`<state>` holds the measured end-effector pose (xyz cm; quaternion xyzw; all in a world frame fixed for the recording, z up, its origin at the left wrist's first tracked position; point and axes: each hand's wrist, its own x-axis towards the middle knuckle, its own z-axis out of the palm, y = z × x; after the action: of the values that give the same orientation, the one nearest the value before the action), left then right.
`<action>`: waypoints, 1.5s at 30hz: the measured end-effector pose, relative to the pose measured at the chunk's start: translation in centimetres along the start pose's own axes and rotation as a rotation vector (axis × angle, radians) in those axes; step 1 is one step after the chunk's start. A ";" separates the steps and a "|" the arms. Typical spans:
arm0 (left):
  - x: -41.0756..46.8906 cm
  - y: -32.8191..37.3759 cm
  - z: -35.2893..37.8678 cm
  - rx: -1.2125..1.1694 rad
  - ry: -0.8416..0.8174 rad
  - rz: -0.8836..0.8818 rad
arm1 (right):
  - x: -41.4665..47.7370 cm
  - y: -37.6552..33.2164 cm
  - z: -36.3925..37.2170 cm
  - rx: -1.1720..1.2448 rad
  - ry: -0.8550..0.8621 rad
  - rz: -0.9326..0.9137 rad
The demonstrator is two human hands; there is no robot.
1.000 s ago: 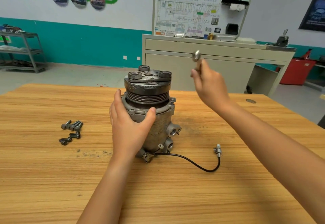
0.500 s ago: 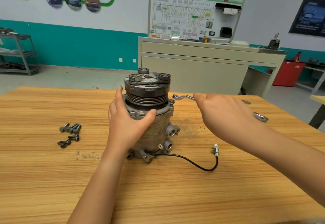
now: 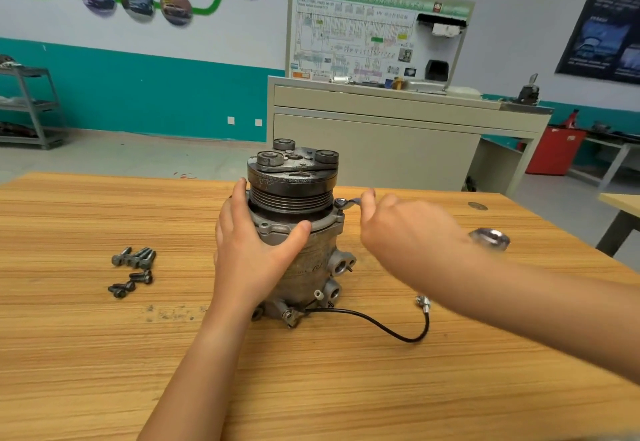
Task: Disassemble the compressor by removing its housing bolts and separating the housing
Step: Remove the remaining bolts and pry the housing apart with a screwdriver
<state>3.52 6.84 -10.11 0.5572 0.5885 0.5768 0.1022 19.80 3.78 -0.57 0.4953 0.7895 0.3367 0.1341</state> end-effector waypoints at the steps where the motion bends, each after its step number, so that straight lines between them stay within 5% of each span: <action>1: 0.0 -0.1 0.0 0.003 0.001 0.002 | 0.3 1.1 0.4 0.004 0.016 -0.013; 10: -0.2 0.2 0.1 -0.004 0.017 -0.010 | 6.1 6.8 5.2 0.003 0.231 -0.177; 14: -0.2 0.0 0.1 -0.012 0.019 -0.005 | 6.9 5.9 7.5 0.220 0.649 -0.219; 16: -0.2 0.0 0.1 -0.016 0.021 0.001 | 6.9 5.4 8.3 0.319 0.724 -0.186; 25: 0.7 -0.1 -0.2 -0.033 0.013 -0.055 | 3.8 3.2 9.1 0.733 0.587 0.049; 29: 2.4 -1.6 -1.8 -0.110 -0.137 -0.034 | 2.9 4.1 9.5 0.816 0.587 0.057; 35: 5.7 -2.7 -3.9 -0.499 -0.630 -0.145 | 0.8 3.9 10.3 1.375 0.613 0.278; 37: 5.5 -2.5 -4.2 -0.504 -0.559 -0.139 | 0.9 2.9 10.7 1.526 0.546 0.315; 42: 0.7 -0.5 -4.6 -0.180 0.110 0.107 | 2.8 -0.6 10.9 1.900 0.330 0.382; 45: -1.9 2.4 -3.4 -0.073 0.027 0.193 | 4.2 -2.2 10.2 2.125 0.205 0.423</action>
<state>2.83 2.76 -8.14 0.5996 0.5121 0.6123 0.0585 21.89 10.86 -9.07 0.4538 0.5835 -0.4619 -0.4901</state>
